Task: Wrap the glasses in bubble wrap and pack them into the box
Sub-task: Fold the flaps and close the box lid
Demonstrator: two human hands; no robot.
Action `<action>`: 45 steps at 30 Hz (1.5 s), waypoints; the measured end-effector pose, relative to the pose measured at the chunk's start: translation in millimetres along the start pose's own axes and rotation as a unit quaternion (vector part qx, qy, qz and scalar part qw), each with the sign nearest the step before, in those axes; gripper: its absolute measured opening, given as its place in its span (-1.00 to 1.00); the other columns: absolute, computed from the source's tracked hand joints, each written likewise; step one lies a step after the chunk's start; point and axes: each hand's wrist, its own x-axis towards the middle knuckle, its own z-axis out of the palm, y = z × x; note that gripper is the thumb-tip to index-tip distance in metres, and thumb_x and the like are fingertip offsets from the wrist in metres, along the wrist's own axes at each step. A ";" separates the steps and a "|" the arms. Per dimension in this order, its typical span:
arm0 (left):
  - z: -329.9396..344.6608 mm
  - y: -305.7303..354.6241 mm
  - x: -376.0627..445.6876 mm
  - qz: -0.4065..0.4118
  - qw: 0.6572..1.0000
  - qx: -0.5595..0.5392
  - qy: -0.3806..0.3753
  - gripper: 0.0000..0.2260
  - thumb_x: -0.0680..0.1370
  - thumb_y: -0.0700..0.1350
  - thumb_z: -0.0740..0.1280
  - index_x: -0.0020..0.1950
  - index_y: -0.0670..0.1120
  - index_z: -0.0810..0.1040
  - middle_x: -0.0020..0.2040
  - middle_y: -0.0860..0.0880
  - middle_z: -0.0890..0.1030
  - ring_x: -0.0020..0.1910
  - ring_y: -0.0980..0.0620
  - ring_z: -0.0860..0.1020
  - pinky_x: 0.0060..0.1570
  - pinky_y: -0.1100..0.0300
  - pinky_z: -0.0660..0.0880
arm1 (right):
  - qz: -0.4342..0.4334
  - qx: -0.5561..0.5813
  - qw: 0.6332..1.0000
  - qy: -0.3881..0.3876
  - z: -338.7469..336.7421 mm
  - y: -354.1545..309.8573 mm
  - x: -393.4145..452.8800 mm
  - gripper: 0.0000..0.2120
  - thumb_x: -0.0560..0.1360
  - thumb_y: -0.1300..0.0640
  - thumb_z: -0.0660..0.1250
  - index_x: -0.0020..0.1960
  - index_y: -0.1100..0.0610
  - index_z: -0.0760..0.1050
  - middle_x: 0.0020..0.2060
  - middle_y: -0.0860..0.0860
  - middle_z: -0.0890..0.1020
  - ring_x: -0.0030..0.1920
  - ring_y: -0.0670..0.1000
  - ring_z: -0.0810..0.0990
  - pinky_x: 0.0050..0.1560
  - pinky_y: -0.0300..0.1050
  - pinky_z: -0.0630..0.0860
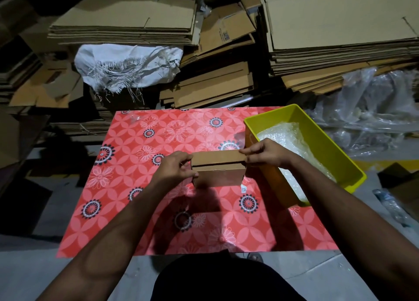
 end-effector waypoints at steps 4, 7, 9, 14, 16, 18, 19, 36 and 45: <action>8.1 -7.4 -3.1 -0.010 1.000 -0.028 0.004 -0.51 0.34 -0.08 0.64 0.22 -0.13 0.61 -0.03 0.07 0.60 -0.12 0.08 0.61 -0.14 0.49 0.40 | -0.016 -0.063 0.996 0.058 9.9 2.8 2.2 -0.71 0.31 0.07 0.64 0.00 0.12 0.73 -0.06 -0.01 0.75 0.02 -0.02 0.69 0.09 -0.09 0.57; 10.0 -10.8 -0.8 -0.044 0.997 -0.059 -0.001 -0.60 0.36 -0.03 0.63 0.12 -0.07 0.61 -0.12 0.15 0.61 -0.13 0.16 0.59 -0.07 0.32 0.47 | -0.011 -0.101 0.989 0.108 25.8 3.9 3.9 -0.63 0.27 0.19 0.67 0.01 0.08 0.63 -0.21 -0.01 0.67 -0.16 -0.02 0.62 -0.02 -0.07 0.59; 10.9 -8.2 2.2 -0.067 0.992 -0.104 0.001 -0.70 0.41 0.00 0.58 0.02 -0.05 0.58 -0.31 0.06 0.54 -0.30 0.11 0.52 -0.17 0.15 0.48 | 0.011 -0.092 0.987 0.128 32.3 7.8 4.7 -0.50 0.29 0.20 0.65 0.15 0.07 0.54 -0.13 0.02 0.66 -0.13 0.04 0.64 -0.01 0.04 0.64; 16.4 -7.5 12.6 -0.128 0.980 -0.154 -0.010 -0.62 0.45 -0.04 0.55 0.13 -0.06 0.44 -0.30 -0.12 0.63 -0.41 -0.06 0.57 -0.35 0.06 0.55 | 0.082 -0.050 0.994 0.049 36.8 9.0 6.8 -0.29 0.53 0.24 0.44 0.57 0.03 0.20 0.28 0.22 0.52 0.00 0.24 0.67 -0.19 0.05 0.66; 17.9 -11.5 16.0 -0.168 0.967 -0.186 -0.038 -0.52 0.45 -0.01 0.54 0.28 0.00 0.44 -0.08 -0.20 0.65 -0.33 -0.08 0.58 -0.36 0.10 0.54 | 0.085 -0.026 0.996 0.031 38.8 5.8 4.7 -0.43 0.56 0.32 0.38 0.50 0.10 0.28 0.13 0.37 0.57 -0.09 0.36 0.68 -0.22 0.23 0.67; 16.5 -13.5 15.1 -0.178 0.959 -0.214 -0.061 -0.55 0.47 -0.11 0.53 0.31 -0.05 0.50 -0.06 -0.25 0.66 -0.32 -0.09 0.58 -0.36 0.11 0.53 | 0.056 -0.039 0.997 0.048 42.7 7.1 1.8 -0.56 0.52 0.39 0.39 0.33 0.16 0.39 0.02 0.38 0.60 -0.09 0.37 0.67 -0.07 0.33 0.64; 15.9 -13.8 13.6 -0.174 0.957 -0.223 -0.063 -0.60 0.45 -0.17 0.54 0.25 -0.05 0.52 -0.10 -0.25 0.67 -0.32 -0.11 0.58 -0.36 0.09 0.53 | 0.046 -0.044 0.996 0.065 45.3 6.6 -2.0 -0.59 0.50 0.44 0.38 0.26 0.15 0.40 -0.04 0.34 0.60 -0.13 0.31 0.66 -0.09 0.27 0.65; 55.1 -44.3 -14.1 0.012 0.998 0.034 0.051 -0.66 0.45 -0.20 0.50 0.20 -0.20 0.61 0.19 -0.15 0.64 0.18 -0.13 0.61 0.17 0.28 0.43 | -0.101 -0.334 0.923 0.165 112.8 38.2 -2.7 -0.77 0.35 0.31 0.23 -0.05 0.06 0.40 0.00 0.08 0.56 -0.06 0.22 0.59 -0.13 0.07 0.53; 76.7 -53.2 -18.2 0.120 0.962 0.244 -0.032 -0.26 0.42 -0.15 0.49 0.54 -0.21 0.28 0.53 -0.24 0.33 0.53 -0.26 0.27 0.43 -0.28 0.28 | -0.096 -0.488 0.866 0.050 131.8 47.6 0.4 0.00 0.45 -0.18 0.33 0.63 0.20 -0.14 0.62 0.15 -0.09 0.62 0.15 -0.14 0.56 0.19 -0.01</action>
